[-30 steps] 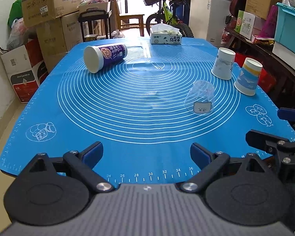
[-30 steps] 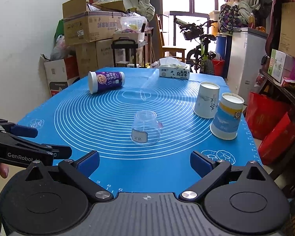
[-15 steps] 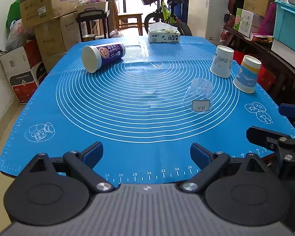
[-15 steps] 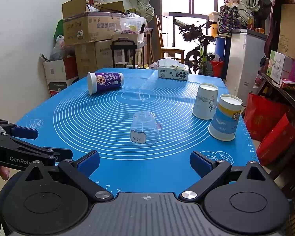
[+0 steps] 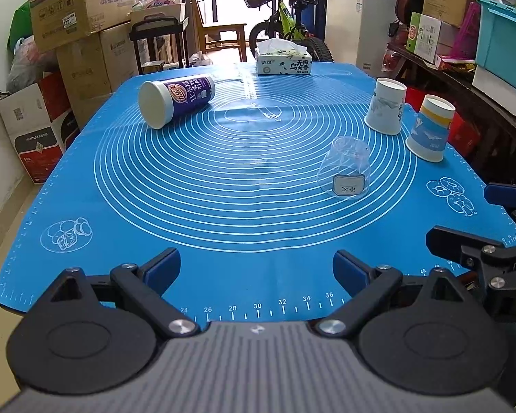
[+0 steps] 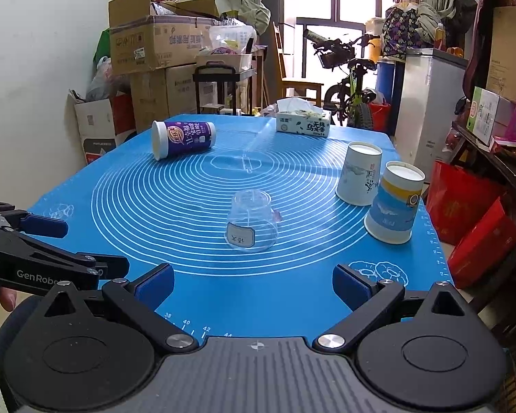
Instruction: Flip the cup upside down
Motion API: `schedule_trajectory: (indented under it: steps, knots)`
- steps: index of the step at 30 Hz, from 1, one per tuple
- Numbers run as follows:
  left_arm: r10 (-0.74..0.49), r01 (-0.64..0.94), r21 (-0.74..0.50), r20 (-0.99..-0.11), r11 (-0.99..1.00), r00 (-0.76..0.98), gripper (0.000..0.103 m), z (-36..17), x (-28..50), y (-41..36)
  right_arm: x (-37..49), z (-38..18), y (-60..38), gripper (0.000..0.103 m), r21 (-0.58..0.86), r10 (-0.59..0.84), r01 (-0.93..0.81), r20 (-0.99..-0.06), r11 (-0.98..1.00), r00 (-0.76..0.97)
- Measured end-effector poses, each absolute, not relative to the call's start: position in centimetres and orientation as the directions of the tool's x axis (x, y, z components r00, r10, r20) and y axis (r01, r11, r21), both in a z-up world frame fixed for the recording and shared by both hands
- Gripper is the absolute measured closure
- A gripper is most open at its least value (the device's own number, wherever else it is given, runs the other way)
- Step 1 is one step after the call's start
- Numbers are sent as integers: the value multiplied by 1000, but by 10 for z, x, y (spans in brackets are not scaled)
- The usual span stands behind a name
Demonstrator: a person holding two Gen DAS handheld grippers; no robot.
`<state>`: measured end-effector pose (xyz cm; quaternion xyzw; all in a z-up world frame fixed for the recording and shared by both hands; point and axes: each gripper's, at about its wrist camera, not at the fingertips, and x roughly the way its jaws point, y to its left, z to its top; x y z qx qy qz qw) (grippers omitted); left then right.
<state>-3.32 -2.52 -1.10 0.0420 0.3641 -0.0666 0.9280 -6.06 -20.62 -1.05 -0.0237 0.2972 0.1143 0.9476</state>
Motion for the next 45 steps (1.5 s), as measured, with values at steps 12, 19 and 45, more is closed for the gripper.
schedule_trajectory:
  steps: [12,19,45]
  knots:
    - [-92,155,32,-682,987,726,8,-12,-33,-26,-60,-11,-206,3,25,202,-229,-570,973,797]
    - [-94,157,32,-682,987,725,8,-12,-33,-26,-60,-12,-207,3,26,202,-228,-570,973,796]
    - [-85,158,43,-692,986,717,8,-15,-28,-29,-57,-14,-208,3,27,202,-228,-573,973,794]
